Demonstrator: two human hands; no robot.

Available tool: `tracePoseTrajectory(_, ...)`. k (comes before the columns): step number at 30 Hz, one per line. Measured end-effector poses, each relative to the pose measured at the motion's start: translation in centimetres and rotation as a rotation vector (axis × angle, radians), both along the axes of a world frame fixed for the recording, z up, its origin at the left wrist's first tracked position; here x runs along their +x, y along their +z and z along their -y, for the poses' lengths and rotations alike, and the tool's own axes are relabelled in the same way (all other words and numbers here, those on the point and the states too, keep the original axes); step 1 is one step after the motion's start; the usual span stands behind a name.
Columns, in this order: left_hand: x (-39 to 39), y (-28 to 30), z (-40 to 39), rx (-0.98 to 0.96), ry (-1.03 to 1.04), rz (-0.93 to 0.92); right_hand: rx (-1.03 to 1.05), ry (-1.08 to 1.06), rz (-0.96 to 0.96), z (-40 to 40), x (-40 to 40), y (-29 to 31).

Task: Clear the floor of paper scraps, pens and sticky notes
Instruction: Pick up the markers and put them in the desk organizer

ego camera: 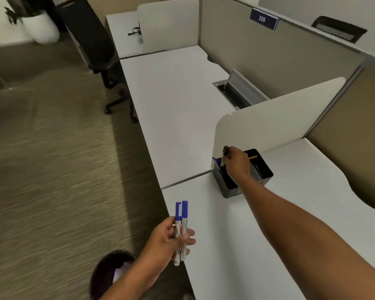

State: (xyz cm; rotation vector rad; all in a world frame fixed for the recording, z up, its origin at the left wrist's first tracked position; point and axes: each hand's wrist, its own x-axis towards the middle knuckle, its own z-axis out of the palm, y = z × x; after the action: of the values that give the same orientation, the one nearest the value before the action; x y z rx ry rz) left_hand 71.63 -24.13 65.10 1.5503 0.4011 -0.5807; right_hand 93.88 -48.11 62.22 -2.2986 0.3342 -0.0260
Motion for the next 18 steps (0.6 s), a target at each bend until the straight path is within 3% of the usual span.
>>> tracePoseTrajectory(3,-0.2,-0.1,-0.3,0.01,0.016,-0.009,-0.127,0.083,-0.089,0.0,0.6,-0.9)
tracePoseTrajectory(6,-0.1,-0.2,-0.5,0.023,0.033,-0.004,-0.114,0.126,-0.132,0.1,0.9,-1.7)
tracePoseTrajectory(9,0.5,-0.2,-0.3,0.012,0.037,0.022,0.05,0.026,-0.109,0.6,0.7,-1.9)
tracePoseTrajectory(13,2.0,0.1,1.1,-0.007,0.047,0.081,0.237,-0.112,0.066,0.3,-3.3,-0.6)
tracePoseTrajectory(18,3.7,0.7,3.8,0.053,-0.014,0.147,0.681,0.094,-0.076,-1.7,-12.1,0.6)
